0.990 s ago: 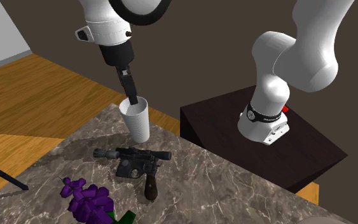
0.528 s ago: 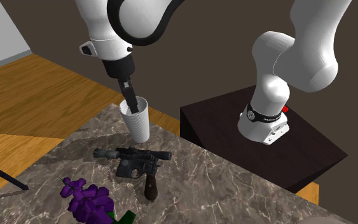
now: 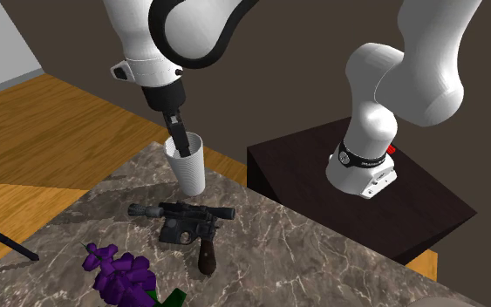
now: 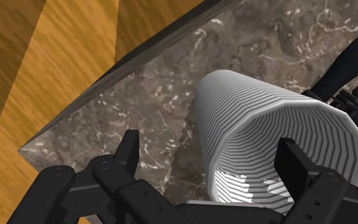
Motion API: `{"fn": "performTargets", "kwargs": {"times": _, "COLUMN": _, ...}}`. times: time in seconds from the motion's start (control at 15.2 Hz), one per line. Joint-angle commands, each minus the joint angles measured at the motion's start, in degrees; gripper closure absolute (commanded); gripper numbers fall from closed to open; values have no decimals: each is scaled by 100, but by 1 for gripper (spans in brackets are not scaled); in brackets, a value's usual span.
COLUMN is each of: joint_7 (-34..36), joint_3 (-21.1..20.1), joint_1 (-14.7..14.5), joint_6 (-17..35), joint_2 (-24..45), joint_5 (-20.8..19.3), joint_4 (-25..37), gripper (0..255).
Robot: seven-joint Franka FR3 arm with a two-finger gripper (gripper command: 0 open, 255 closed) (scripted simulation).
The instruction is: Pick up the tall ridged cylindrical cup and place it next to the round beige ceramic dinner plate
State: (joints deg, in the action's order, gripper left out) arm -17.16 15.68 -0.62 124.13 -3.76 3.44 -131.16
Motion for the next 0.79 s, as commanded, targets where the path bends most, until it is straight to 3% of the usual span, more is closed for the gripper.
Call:
{"fn": "performTargets", "kwargs": {"times": 0.0, "joint_7": 0, "joint_3": 0, "joint_1": 0, "joint_6": 0, "joint_2": 0, "joint_5": 0, "joint_4": 0, "gripper": 255}}
{"fn": "performTargets", "kwargs": {"times": 0.73, "joint_7": 31, "joint_3": -4, "joint_1": 1, "joint_6": -154, "joint_2": -83, "joint_5": -32, "joint_4": 76, "gripper": 255}}
